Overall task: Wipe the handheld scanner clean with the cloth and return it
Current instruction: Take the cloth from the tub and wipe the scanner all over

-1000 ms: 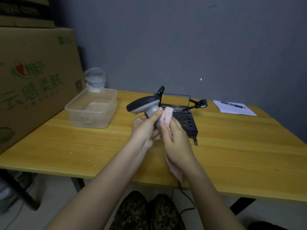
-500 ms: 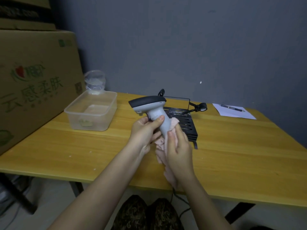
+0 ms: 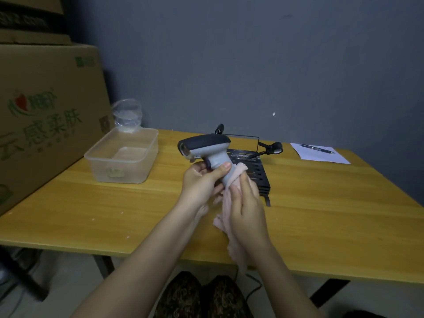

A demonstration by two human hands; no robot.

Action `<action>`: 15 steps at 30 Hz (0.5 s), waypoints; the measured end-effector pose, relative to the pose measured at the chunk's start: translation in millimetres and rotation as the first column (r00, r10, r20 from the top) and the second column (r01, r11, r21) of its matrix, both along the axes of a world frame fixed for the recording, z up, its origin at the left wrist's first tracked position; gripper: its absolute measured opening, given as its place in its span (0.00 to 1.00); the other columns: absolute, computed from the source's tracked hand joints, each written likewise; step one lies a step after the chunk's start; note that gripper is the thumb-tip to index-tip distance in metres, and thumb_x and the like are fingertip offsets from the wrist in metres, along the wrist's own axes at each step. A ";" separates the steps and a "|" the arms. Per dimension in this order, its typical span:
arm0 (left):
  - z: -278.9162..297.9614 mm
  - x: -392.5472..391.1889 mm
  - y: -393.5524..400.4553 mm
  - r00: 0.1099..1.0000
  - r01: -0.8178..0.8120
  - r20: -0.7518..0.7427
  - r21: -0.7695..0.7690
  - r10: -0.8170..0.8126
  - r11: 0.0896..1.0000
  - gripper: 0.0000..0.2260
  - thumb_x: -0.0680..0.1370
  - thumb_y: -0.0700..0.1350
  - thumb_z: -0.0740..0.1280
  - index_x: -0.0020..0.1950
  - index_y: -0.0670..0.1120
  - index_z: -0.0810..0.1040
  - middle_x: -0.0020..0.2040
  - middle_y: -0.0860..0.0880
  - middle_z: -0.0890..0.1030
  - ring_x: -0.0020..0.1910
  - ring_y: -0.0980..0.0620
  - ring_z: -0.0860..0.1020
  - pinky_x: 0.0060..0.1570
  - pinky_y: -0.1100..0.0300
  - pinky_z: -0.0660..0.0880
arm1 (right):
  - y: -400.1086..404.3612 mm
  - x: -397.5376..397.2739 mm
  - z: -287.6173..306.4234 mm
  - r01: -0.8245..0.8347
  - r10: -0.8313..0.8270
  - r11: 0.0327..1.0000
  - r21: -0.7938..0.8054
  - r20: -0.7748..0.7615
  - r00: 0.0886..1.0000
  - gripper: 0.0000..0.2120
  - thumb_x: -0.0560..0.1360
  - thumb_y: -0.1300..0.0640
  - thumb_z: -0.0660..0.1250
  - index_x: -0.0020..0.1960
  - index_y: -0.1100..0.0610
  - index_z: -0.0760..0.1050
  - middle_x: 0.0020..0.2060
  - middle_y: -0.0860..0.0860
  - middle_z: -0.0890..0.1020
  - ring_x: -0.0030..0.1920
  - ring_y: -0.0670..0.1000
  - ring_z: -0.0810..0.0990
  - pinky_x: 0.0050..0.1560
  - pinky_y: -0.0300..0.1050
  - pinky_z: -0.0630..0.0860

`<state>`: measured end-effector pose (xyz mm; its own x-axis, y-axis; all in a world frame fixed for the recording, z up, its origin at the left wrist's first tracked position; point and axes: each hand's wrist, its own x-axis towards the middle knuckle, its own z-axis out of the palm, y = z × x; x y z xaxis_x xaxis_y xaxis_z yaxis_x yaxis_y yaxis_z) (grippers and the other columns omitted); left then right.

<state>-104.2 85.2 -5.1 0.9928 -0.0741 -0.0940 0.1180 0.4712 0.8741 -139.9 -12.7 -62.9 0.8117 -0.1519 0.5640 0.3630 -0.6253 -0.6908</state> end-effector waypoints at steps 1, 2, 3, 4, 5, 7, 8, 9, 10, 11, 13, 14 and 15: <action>0.3 -0.5 -0.8 1.000 -0.004 0.001 -0.004 0.004 1.000 0.05 0.73 0.35 0.70 0.45 0.41 0.77 0.36 0.49 0.83 0.28 0.60 0.82 0.31 0.66 0.80 | -1.2 3.6 1.1 0.068 -0.069 0.997 0.043 0.013 0.998 0.16 0.82 0.57 0.53 0.67 0.54 0.70 0.54 0.47 0.76 0.51 0.40 0.73 0.48 0.27 0.69; 0.3 -0.3 -0.6 1.000 -0.015 0.002 -0.004 0.015 1.000 0.06 0.72 0.34 0.71 0.47 0.40 0.76 0.38 0.47 0.82 0.29 0.59 0.82 0.33 0.65 0.81 | -4.6 8.6 2.5 0.109 -0.106 0.985 0.136 -0.028 0.994 0.13 0.81 0.57 0.54 0.60 0.53 0.75 0.45 0.48 0.79 0.45 0.45 0.76 0.42 0.36 0.73; -0.1 0.8 0.3 1.000 -0.029 0.002 -0.002 0.029 1.000 0.07 0.72 0.34 0.71 0.48 0.39 0.76 0.39 0.46 0.82 0.29 0.59 0.82 0.35 0.65 0.81 | -8.8 14.0 4.1 0.107 -0.073 0.951 0.289 -0.124 0.990 0.11 0.81 0.57 0.56 0.52 0.53 0.78 0.39 0.50 0.80 0.39 0.50 0.78 0.36 0.42 0.74; -0.7 2.5 1.7 0.999 -0.038 0.001 -0.001 0.038 0.999 0.09 0.72 0.34 0.71 0.50 0.38 0.76 0.40 0.46 0.82 0.29 0.59 0.82 0.35 0.64 0.81 | -11.1 17.2 7.8 0.091 0.017 0.881 0.463 -0.223 0.975 0.11 0.80 0.56 0.59 0.47 0.54 0.79 0.35 0.52 0.81 0.36 0.52 0.79 0.33 0.42 0.74; -1.0 3.7 3.2 0.999 -0.037 0.001 0.000 0.037 0.999 0.09 0.72 0.34 0.70 0.52 0.38 0.76 0.40 0.47 0.81 0.29 0.60 0.82 0.36 0.64 0.81 | -12.1 17.3 11.5 0.088 0.099 0.800 0.594 -0.275 0.956 0.10 0.79 0.57 0.60 0.44 0.55 0.79 0.33 0.52 0.81 0.34 0.52 0.79 0.30 0.40 0.74; -0.9 5.0 4.4 1.000 -0.021 0.008 0.015 0.021 1.000 0.10 0.73 0.35 0.70 0.53 0.38 0.76 0.40 0.47 0.81 0.29 0.62 0.82 0.35 0.64 0.80 | -11.1 11.9 14.6 0.050 0.120 0.782 0.621 -0.229 0.966 0.12 0.80 0.57 0.58 0.48 0.54 0.80 0.38 0.51 0.83 0.37 0.51 0.80 0.33 0.38 0.76; -1.6 5.6 4.3 1.000 -0.020 0.015 0.038 0.019 0.999 0.10 0.73 0.36 0.70 0.53 0.39 0.76 0.40 0.48 0.81 0.29 0.62 0.82 0.35 0.64 0.80 | -8.3 8.1 14.7 0.006 0.100 0.844 0.536 -0.168 0.981 0.13 0.81 0.55 0.56 0.54 0.51 0.79 0.45 0.49 0.83 0.43 0.50 0.81 0.39 0.38 0.78; -2.5 4.9 3.5 1.000 -0.017 0.022 0.067 0.015 0.998 0.10 0.73 0.37 0.71 0.53 0.39 0.77 0.40 0.48 0.81 0.29 0.62 0.82 0.35 0.64 0.80 | -4.1 3.6 15.9 -0.036 0.085 0.927 0.375 -0.116 0.990 0.15 0.82 0.54 0.54 0.62 0.49 0.76 0.55 0.46 0.81 0.51 0.46 0.79 0.48 0.34 0.76; -4.0 3.8 2.4 1.000 -0.008 0.023 0.090 0.006 0.996 0.09 0.73 0.38 0.71 0.52 0.39 0.77 0.40 0.49 0.82 0.30 0.62 0.82 0.35 0.63 0.80 | -1.5 3.8 15.0 -0.032 0.048 0.984 0.176 -0.085 0.995 0.16 0.82 0.54 0.53 0.67 0.50 0.71 0.61 0.42 0.76 0.57 0.41 0.75 0.53 0.28 0.70; -5.2 2.3 0.4 1.000 0.007 0.019 0.104 -0.009 0.995 0.10 0.73 0.38 0.71 0.53 0.39 0.78 0.40 0.48 0.83 0.31 0.61 0.82 0.37 0.63 0.81 | -0.2 6.9 17.7 0.008 -0.006 0.999 0.033 -0.071 0.997 0.18 0.82 0.55 0.52 0.70 0.52 0.68 0.63 0.42 0.73 0.60 0.41 0.72 0.55 0.26 0.67; -8.2 -0.8 -2.1 1.000 0.028 0.009 0.117 -0.030 0.993 0.12 0.72 0.38 0.72 0.55 0.38 0.78 0.41 0.48 0.83 0.32 0.59 0.82 0.36 0.62 0.81 | -1.9 18.0 24.9 0.079 -0.085 0.995 -0.063 -0.091 0.992 0.20 0.79 0.53 0.50 0.66 0.55 0.72 0.61 0.50 0.79 0.59 0.51 0.76 0.54 0.41 0.72; -7.8 -1.9 -1.7 0.999 0.033 0.004 0.118 -0.034 0.992 0.13 0.72 0.38 0.72 0.55 0.37 0.78 0.39 0.48 0.83 0.31 0.57 0.81 0.34 0.61 0.80 | -3.8 23.3 28.6 0.077 -0.080 0.997 -0.032 -0.099 0.992 0.18 0.79 0.53 0.50 0.60 0.55 0.74 0.54 0.53 0.82 0.53 0.55 0.79 0.49 0.47 0.74; -6.1 -1.9 -0.6 0.999 0.033 -0.004 0.107 -0.033 0.994 0.12 0.72 0.38 0.72 0.54 0.37 0.78 0.37 0.48 0.83 0.29 0.56 0.81 0.31 0.61 0.78 | -5.1 25.7 31.0 0.057 -0.057 0.998 -0.001 -0.109 0.992 0.16 0.80 0.54 0.50 0.55 0.55 0.75 0.48 0.54 0.83 0.48 0.56 0.80 0.45 0.50 0.75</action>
<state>-106.2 84.6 -11.2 0.9897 -0.0960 -0.1059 0.1343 0.3708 0.9189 -114.2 -17.8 -32.0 0.8582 -0.2004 0.4726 0.2497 -0.6414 -0.7255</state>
